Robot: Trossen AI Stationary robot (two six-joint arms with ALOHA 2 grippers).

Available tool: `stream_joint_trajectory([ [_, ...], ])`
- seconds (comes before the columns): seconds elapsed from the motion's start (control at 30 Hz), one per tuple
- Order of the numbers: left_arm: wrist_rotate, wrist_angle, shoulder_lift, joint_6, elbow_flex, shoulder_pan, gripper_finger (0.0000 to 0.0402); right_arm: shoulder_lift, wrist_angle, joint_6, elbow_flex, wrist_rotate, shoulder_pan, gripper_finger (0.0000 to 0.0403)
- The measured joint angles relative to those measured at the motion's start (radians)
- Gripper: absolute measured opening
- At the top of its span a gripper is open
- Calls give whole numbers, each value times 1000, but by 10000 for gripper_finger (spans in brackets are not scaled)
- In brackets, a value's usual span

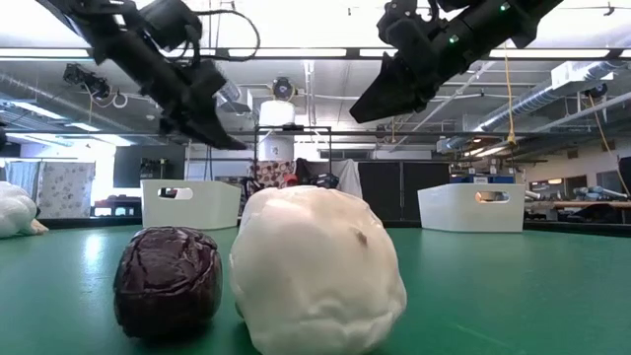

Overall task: Sort produce into baskets
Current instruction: Put the top eggplant into the left white bin, then put the right eggplant into the left white bin

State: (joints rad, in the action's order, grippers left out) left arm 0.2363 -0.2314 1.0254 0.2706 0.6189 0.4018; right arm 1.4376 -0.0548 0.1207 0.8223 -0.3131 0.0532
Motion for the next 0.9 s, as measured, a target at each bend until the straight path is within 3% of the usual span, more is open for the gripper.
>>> stream_joint_trajectory([
  [0.23, 134, -159, -10, -1, 0, 129, 118, 0, 5, 11, 0, 0, 0, 181],
  [0.67, 118, -162, 62, -54, 0, 283, 204, 0, 5, 20, 0, 20, 0, 181],
  [0.9, -140, -110, 18, -134, 0, 232, 218, 0, 72, 99, 0, 43, 3, 181],
])
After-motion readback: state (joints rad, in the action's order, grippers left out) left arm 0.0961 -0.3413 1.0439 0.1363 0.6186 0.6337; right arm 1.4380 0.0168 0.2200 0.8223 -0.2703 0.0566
